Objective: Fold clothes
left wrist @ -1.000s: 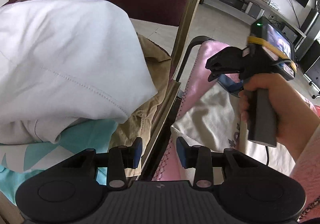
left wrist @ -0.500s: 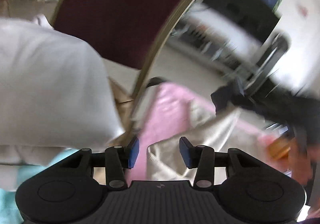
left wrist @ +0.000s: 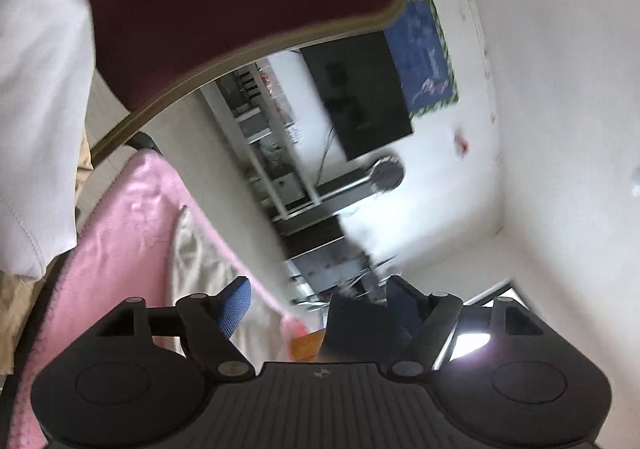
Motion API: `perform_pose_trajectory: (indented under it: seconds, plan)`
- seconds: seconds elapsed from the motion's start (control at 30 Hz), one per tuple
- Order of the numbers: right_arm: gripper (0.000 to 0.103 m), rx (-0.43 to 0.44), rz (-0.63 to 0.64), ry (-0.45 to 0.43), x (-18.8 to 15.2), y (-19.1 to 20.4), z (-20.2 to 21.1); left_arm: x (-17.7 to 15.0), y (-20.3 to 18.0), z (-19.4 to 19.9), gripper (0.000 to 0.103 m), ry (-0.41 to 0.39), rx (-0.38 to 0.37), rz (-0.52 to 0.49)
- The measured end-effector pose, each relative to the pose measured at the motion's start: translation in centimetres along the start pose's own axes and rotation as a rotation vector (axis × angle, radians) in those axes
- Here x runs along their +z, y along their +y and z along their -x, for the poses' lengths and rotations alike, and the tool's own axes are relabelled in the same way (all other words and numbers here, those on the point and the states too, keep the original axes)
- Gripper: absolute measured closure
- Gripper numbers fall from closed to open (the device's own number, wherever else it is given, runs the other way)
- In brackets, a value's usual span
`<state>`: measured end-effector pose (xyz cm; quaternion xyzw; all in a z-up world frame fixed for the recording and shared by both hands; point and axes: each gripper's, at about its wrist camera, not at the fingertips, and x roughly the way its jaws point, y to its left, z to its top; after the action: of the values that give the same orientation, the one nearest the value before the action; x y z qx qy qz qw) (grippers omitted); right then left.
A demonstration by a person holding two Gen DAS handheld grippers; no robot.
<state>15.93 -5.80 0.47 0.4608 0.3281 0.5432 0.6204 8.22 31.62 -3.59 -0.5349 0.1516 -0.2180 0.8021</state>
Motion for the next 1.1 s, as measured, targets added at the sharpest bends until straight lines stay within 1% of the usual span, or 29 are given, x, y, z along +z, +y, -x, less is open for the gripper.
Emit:
perform_pose_trajectory:
  seconds: [0.1,0.13,0.17,0.2,0.27,0.4,0.47,0.5,0.63,0.7,0.73,0.77,0.8,0.87,0.93,1.03,1.07,1.1]
  plan:
    - [0.094,0.047,-0.033,0.049,-0.8,0.0,-1.0,0.4,1.4,-0.5,0.029,0.010,-0.099,0.089]
    - [0.094,0.063,-0.043,0.060,-1.1,0.2,-1.4,0.4,1.3,-0.5,0.028,0.014,-0.137,0.096]
    - [0.094,0.079,-0.052,0.072,-1.2,0.2,-1.7,0.4,1.3,-0.6,0.025,0.019,-0.175,0.103]
    - [0.094,0.085,-0.057,0.081,-1.4,0.2,-2.0,0.5,1.2,-0.6,0.024,0.023,-0.210,0.106]
    - [0.094,0.074,-0.076,0.083,-0.8,-0.6,-2.7,0.7,0.8,-0.8,0.024,0.033,-0.254,0.088]
    - [0.093,0.069,-0.129,0.037,0.5,-1.9,-2.4,0.4,0.4,-0.9,0.026,0.049,-0.246,0.063]
    - [0.091,0.046,-0.141,0.005,1.0,-1.9,-2.1,0.5,0.7,-1.6,0.031,0.057,-0.247,0.057]
    - [0.091,0.039,-0.145,-0.005,1.3,-2.0,-2.1,0.4,0.6,-1.6,0.032,0.065,-0.247,0.042]
    - [0.091,0.014,-0.145,-0.024,2.0,-2.1,-2.5,0.0,0.0,-1.7,0.040,0.082,-0.224,-0.032]
    - [0.091,-0.004,-0.139,-0.030,2.0,-2.1,-2.6,-0.2,-0.1,-1.6,0.046,0.085,-0.205,-0.054]
    - [0.091,-0.013,-0.135,-0.033,2.1,-2.1,-2.7,-0.3,-0.1,-1.7,0.051,0.085,-0.193,-0.063]
    - [0.091,-0.021,-0.132,-0.037,2.1,-2.1,-2.8,-0.4,-0.1,-1.9,0.061,0.087,-0.175,-0.072]
    - [0.091,-0.030,-0.129,-0.040,2.1,-2.0,-2.9,-0.5,-0.3,-1.9,0.067,0.089,-0.154,-0.084]
    - [0.091,-0.048,-0.122,-0.046,2.2,-2.0,-3.0,-0.7,-0.4,-2.1,0.095,0.095,-0.107,-0.101]
    - [0.091,-0.066,-0.115,-0.053,2.2,-2.0,-3.2,-0.8,-0.4,-2.3,0.098,0.093,-0.056,-0.113]
    - [0.091,-0.093,-0.105,-0.062,2.3,-1.9,-3.4,-0.9,-0.9,-2.0,0.099,0.051,0.010,-0.158]
    - [0.089,-0.102,-0.102,-0.065,2.4,-1.9,-3.5,-1.0,-1.4,-1.7,0.099,0.027,0.030,-0.187]
    - [0.084,-0.111,-0.099,-0.069,2.4,-1.9,-3.6,-1.0,-2.2,-1.4,0.099,0.003,0.047,-0.226]
